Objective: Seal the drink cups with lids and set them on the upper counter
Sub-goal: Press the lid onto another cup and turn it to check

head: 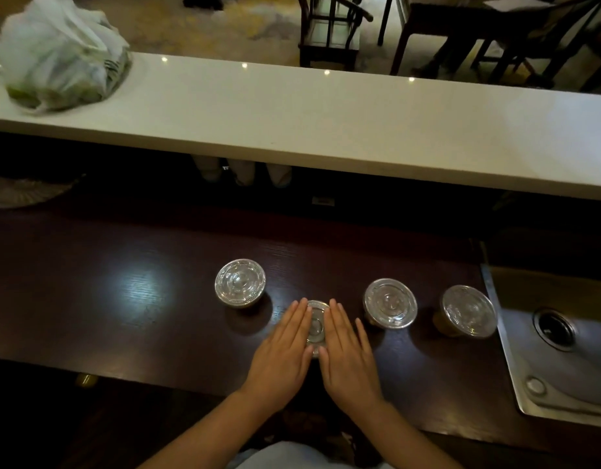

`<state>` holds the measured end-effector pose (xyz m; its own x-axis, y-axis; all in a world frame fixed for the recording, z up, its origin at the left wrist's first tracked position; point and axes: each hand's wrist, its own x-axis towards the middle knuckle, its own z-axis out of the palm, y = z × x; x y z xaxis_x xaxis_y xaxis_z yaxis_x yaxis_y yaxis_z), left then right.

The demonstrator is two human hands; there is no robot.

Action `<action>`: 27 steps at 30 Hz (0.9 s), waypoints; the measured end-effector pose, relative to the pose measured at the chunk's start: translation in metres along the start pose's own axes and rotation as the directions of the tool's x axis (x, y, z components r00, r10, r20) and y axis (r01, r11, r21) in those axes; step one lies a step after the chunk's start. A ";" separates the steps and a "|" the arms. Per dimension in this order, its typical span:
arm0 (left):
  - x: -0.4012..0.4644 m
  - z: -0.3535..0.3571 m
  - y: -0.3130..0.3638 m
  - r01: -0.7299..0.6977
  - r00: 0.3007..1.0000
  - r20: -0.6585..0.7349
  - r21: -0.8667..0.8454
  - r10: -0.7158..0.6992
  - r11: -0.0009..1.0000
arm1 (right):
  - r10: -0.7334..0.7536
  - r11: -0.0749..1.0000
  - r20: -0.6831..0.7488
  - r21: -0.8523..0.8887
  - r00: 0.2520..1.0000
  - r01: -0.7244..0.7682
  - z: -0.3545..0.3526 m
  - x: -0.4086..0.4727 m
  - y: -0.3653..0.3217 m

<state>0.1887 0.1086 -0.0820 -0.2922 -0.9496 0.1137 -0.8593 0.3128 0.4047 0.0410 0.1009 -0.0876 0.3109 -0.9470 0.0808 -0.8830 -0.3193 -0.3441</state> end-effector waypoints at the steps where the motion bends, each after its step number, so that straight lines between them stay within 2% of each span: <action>1: 0.000 0.001 -0.002 -0.011 1.000 0.009 0.000 0.011 1.000 | 0.003 1.000 0.001 -0.005 1.000 -0.003 -0.001 -0.001 -0.001; 5: 0.003 -0.002 -0.017 -0.078 0.993 0.095 0.010 0.077 0.997 | 0.008 1.000 -0.051 0.018 0.999 -0.007 -0.001 -0.007 0.000; 8: 0.009 -0.013 -0.021 -0.129 0.977 0.165 -0.057 0.137 0.990 | -0.050 0.999 -0.122 0.004 0.991 0.051 -0.006 -0.017 0.006; 10: 0.009 -0.015 -0.018 -0.114 0.989 0.087 -0.035 0.116 0.993 | -0.061 0.997 -0.218 0.029 0.974 0.069 -0.015 -0.019 0.011; 12: 0.005 -0.013 -0.009 0.003 1.000 -0.020 -0.050 -0.004 0.999 | -0.068 0.995 -0.290 0.051 0.955 0.086 -0.023 -0.016 0.017; 14: -0.002 -0.007 0.004 0.133 0.989 -0.051 -0.102 -0.139 0.986 | -0.116 0.991 -0.261 0.034 0.958 0.129 -0.029 -0.007 0.019; 16: -0.009 0.002 0.013 0.194 0.979 -0.047 -0.065 -0.197 0.979 | -0.193 0.981 -0.172 -0.021 0.966 0.192 -0.027 0.004 0.021; 20: -0.014 0.012 0.017 0.222 0.975 -0.034 0.008 -0.221 0.975 | -0.238 0.971 -0.030 0.006 0.971 0.238 -0.011 0.012 0.026; 27: -0.013 0.010 0.020 0.217 0.976 -0.025 -0.005 -0.217 0.976 | -0.207 0.977 -0.011 0.060 0.978 0.207 0.000 0.011 0.028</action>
<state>0.1712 0.1269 -0.0850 -0.0881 -0.9951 0.0456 -0.9002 0.0991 0.4240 0.0195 0.0813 -0.0963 0.4827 -0.8609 0.1606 -0.7768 -0.5056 -0.3755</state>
